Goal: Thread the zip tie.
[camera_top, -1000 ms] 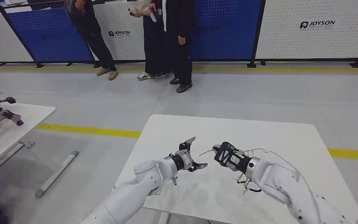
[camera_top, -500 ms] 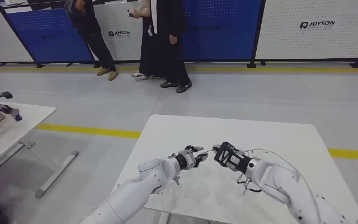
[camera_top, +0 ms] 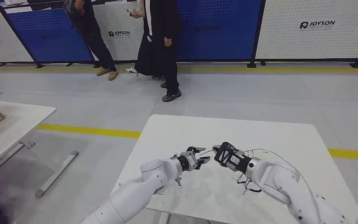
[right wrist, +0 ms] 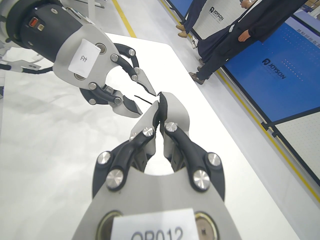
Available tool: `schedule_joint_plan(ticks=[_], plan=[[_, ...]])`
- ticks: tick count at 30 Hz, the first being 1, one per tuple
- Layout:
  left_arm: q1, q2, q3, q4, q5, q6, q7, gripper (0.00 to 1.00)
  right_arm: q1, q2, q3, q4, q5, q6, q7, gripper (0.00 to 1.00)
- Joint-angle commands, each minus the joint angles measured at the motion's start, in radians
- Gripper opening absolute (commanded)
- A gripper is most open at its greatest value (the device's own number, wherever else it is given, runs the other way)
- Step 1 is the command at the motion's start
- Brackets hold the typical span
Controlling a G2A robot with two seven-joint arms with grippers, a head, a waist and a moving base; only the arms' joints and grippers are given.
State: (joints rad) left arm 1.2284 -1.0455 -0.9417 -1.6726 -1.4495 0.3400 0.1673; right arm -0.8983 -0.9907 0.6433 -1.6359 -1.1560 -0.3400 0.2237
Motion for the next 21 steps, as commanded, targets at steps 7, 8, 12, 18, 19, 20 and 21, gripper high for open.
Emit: schedule_joint_plan(ticks=[7, 8, 12, 18, 19, 20, 21], plan=[[0.004, 0.007, 0.002, -0.011, 0.012, 0.000, -0.018, 0.00, 0.000, 0.000, 0.000, 0.000, 0.000, 0.000, 0.000, 0.00], [0.006, 0.008, 0.002, -0.012, 0.015, 0.000, -0.020, 0.00, 0.000, 0.000, 0.000, 0.000, 0.000, 0.000, 0.000, 0.00], [0.009, 0.011, 0.002, -0.017, 0.018, 0.000, -0.023, 0.00, 0.000, 0.000, 0.000, 0.000, 0.000, 0.000, 0.000, 0.00], [0.012, 0.012, -0.007, -0.026, 0.040, -0.007, -0.009, 0.00, -0.025, -0.005, 0.023, -0.005, -0.003, 0.000, 0.000, 0.46], [0.015, 0.011, -0.007, -0.030, 0.052, -0.014, -0.002, 0.00, -0.029, -0.006, 0.029, -0.007, 0.002, 0.000, -0.001, 0.84], [0.017, 0.010, -0.008, -0.032, 0.060, -0.017, 0.001, 0.00, -0.033, -0.007, 0.035, -0.008, 0.012, 0.000, -0.008, 0.96], [0.017, 0.010, -0.008, -0.034, 0.078, -0.020, 0.006, 0.00, -0.037, -0.006, 0.040, -0.009, 0.015, 0.000, -0.012, 1.00]])
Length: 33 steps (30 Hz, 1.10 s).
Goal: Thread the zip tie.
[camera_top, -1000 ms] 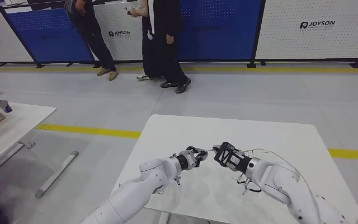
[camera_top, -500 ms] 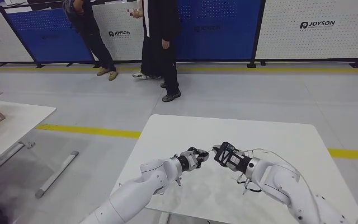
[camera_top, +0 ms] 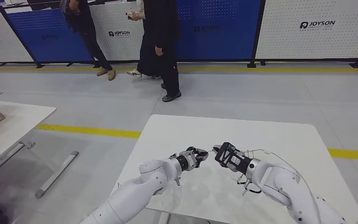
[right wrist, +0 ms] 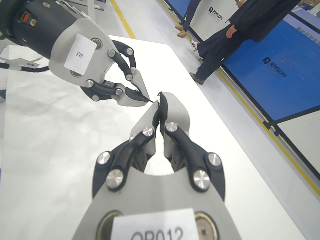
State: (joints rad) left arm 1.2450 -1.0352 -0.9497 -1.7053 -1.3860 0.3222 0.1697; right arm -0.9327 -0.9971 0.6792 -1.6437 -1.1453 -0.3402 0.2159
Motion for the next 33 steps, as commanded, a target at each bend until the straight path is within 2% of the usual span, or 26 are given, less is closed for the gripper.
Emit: schedule_joint_plan(ticks=[1, 3, 5, 7, 8, 9, 11, 12, 14, 24, 26, 29, 33], plan=[[0.004, -0.001, 0.002, -0.007, 0.033, -0.008, -0.001, 0.00, -0.011, 0.001, 0.019, 0.004, 0.020, 0.005, -0.009, 1.00], [0.008, 0.001, 0.006, -0.014, 0.083, 0.003, -0.027, 0.00, -0.029, 0.004, 0.048, 0.005, 0.052, 0.022, -0.011, 1.00], [0.019, 0.005, 0.008, -0.027, 0.186, -0.028, -0.025, 0.00, -0.062, 0.010, 0.091, 0.016, 0.116, 0.040, -0.012, 1.00], [0.034, 0.007, 0.009, -0.037, 0.243, -0.047, -0.038, 0.00, -0.087, 0.016, 0.121, 0.016, 0.165, 0.022, -0.007, 1.00], [0.043, 0.010, 0.010, -0.043, 0.306, -0.069, -0.031, 0.00, -0.103, 0.019, 0.145, 0.026, 0.222, 0.016, 0.008, 1.00], [0.053, 0.011, 0.014, -0.047, 0.344, -0.081, -0.028, 0.00, -0.109, 0.022, 0.159, 0.027, 0.249, 0.000, 0.022, 1.00], [0.067, 0.012, 0.016, -0.056, 0.404, -0.101, -0.030, 0.00, -0.125, 0.025, 0.178, 0.034, 0.375, 0.000, 0.075, 1.00], [0.073, 0.013, 0.017, -0.058, 0.439, -0.115, -0.022, 0.00, -0.121, 0.026, 0.181, 0.027, 0.402, 0.000, 0.095, 1.00], [0.085, 0.011, 0.019, -0.063, 0.454, -0.136, -0.021, 0.00, -0.122, 0.028, 0.183, 0.027, 0.431, 0.000, 0.101, 1.00], [0.085, 0.011, 0.019, -0.063, 0.454, -0.136, -0.021, 0.00, -0.122, 0.028, 0.183, 0.027, 0.431, 0.000, 0.101, 1.00], [0.085, 0.010, 0.021, -0.059, 0.506, -0.157, -0.002, 0.00, -0.130, 0.026, 0.187, 0.035, 0.454, 0.000, 0.093, 1.00], [0.089, 0.006, 0.037, -0.059, 0.599, -0.185, 0.030, 0.00, -0.114, 0.025, 0.190, 0.066, 0.679, 0.000, 0.194, 1.00], [0.096, 0.003, 0.057, -0.068, 0.712, -0.186, 0.038, 0.00, -0.071, 0.033, 0.210, 0.132, 0.970, 0.000, 0.428, 1.00]])
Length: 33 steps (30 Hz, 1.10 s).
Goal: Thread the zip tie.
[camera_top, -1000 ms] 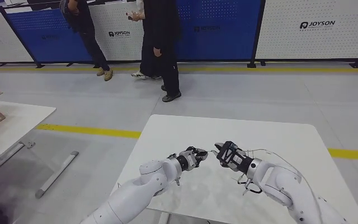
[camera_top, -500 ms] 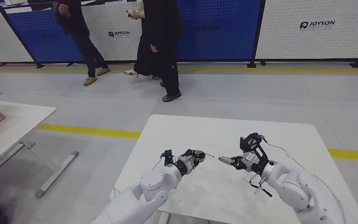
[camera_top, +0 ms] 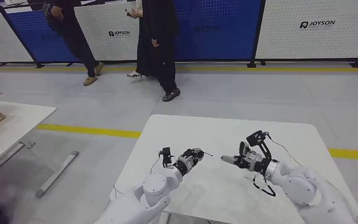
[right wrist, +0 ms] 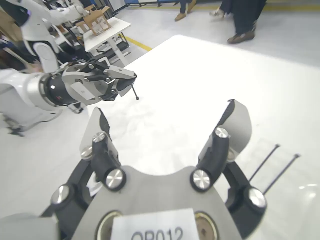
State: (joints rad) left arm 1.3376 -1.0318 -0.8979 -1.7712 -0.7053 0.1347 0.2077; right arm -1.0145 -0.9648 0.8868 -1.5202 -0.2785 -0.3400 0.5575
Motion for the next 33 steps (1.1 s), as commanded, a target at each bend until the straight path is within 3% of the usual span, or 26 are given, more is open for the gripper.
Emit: schedule_joint_plan(ticks=[1, 2, 6, 22, 25, 33], plan=[[0.007, 0.000, 0.009, -0.004, 0.058, 0.000, 0.001, 0.00, 0.022, 0.002, 0.011, 0.021, 0.145, 0.000, 0.122, 1.00], [0.011, -0.001, 0.014, -0.008, 0.099, 0.001, 0.008, 0.00, 0.021, 0.001, 0.012, 0.047, 0.264, 0.000, 0.200, 1.00], [0.021, -0.006, 0.031, -0.021, 0.170, 0.009, 0.023, 0.00, 0.056, -0.007, 0.015, 0.110, 0.445, 0.000, 0.378, 1.00], [0.021, -0.006, 0.031, -0.022, 0.170, 0.009, 0.023, 0.00, 0.056, -0.007, 0.015, 0.110, 0.445, 0.000, 0.378, 1.00], [0.021, -0.006, 0.031, -0.022, 0.170, 0.009, 0.023, 0.00, 0.037, -0.013, 0.015, 0.128, 0.520, 0.040, 0.379, 1.00], [0.021, -0.006, 0.031, -0.022, 0.170, 0.009, 0.023, 0.00, 0.110, -0.052, -0.045, 0.268, 0.706, 0.213, 0.512, 1.00]])
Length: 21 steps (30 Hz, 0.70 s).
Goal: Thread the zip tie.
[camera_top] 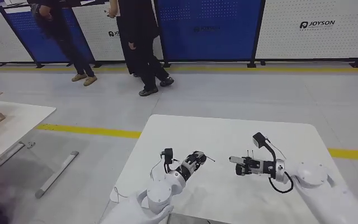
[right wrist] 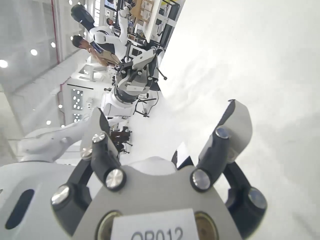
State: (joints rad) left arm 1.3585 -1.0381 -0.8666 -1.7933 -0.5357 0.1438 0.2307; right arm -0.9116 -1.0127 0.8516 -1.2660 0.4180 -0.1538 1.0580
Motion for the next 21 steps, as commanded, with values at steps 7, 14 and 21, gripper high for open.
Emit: schedule_joint_plan(ticks=[7, 14, 21], plan=[[0.000, 0.000, 0.000, 0.000, 0.000, 0.000, 0.000, 0.00, 0.022, -0.011, -0.017, 0.022, 0.016, 0.036, 0.017, 1.00], [0.000, -0.006, 0.004, 0.006, 0.012, -0.009, 0.010, 0.00, 0.022, -0.011, -0.017, 0.022, 0.016, 0.036, 0.017, 1.00], [-0.019, -0.026, 0.041, 0.021, 0.067, 0.002, 0.069, 0.00, 0.022, -0.011, -0.017, 0.022, 0.016, 0.036, 0.017, 1.00]])
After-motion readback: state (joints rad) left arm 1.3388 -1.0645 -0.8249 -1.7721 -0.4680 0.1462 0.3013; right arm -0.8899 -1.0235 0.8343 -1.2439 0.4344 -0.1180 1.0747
